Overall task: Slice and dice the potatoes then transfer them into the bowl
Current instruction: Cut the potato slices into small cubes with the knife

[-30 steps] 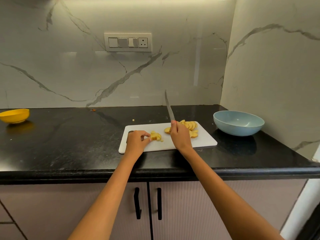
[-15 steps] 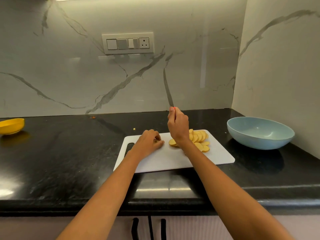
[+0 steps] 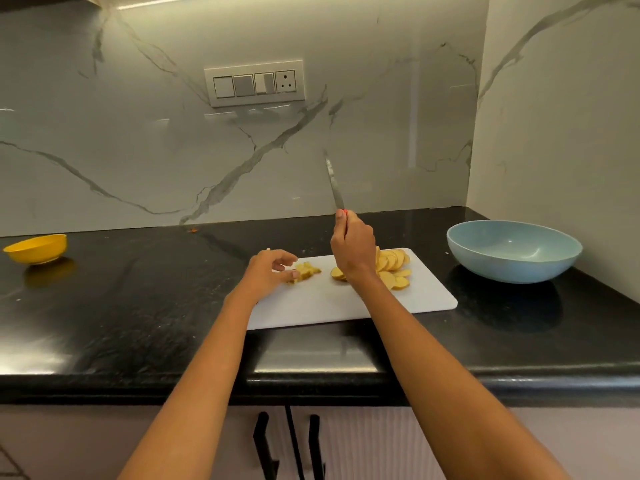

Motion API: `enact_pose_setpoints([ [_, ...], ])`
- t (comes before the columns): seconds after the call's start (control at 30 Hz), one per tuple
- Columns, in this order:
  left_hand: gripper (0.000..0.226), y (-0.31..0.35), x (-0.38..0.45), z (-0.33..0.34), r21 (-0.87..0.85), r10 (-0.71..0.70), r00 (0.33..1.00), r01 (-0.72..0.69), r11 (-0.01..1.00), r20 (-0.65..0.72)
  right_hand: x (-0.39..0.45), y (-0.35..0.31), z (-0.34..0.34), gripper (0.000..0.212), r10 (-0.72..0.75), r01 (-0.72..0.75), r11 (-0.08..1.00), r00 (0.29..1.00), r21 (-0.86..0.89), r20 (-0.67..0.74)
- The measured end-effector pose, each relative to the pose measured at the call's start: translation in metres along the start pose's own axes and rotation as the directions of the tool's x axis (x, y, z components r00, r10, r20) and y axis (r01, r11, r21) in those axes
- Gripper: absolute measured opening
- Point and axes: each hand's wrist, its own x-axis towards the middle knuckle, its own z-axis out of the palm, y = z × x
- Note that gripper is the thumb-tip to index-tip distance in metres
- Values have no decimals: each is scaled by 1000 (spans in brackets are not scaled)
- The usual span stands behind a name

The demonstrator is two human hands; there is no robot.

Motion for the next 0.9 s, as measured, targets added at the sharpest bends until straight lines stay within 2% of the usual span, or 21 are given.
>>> enact_pose_setpoints([
  [0.07,27,0,-1,1,22,23,998,-22,1000,-53,-3,-1,4,32,-11,11,1000,1000,-6,11],
  [0.17,15,-1,-2,4,178,106,980,-76,981,-166,-4,0,6,30,4,-4,1000,1000,28,15],
  [0.3,17,-4,-2,-3,180,102,960,-55,982,-261,-2,3,8,32,55,-55,996,998,67,9],
  [0.37,16,-4,-3,-11,101,11,982,9,995,-188,-3,2,9,34,57,-58,996,998,71,22],
  [0.43,26,-4,-7,-19,-19,-85,996,85,996,-9,-4,1,6,34,50,-51,997,999,63,21],
  [0.5,35,-4,-11,-24,-71,-109,990,115,991,86,-7,-1,1,32,47,-48,997,999,68,13],
  [0.6,30,-3,-10,-19,-17,-72,997,72,997,38,-5,-2,-7,31,50,-47,996,998,75,-38],
  [0.77,15,-2,-4,-2,56,55,995,-50,997,-84,8,7,-14,38,134,-123,989,980,83,-149],
  [0.9,8,-1,-1,2,115,88,990,-76,990,-108,13,10,-19,40,196,-174,978,960,119,-202],
])
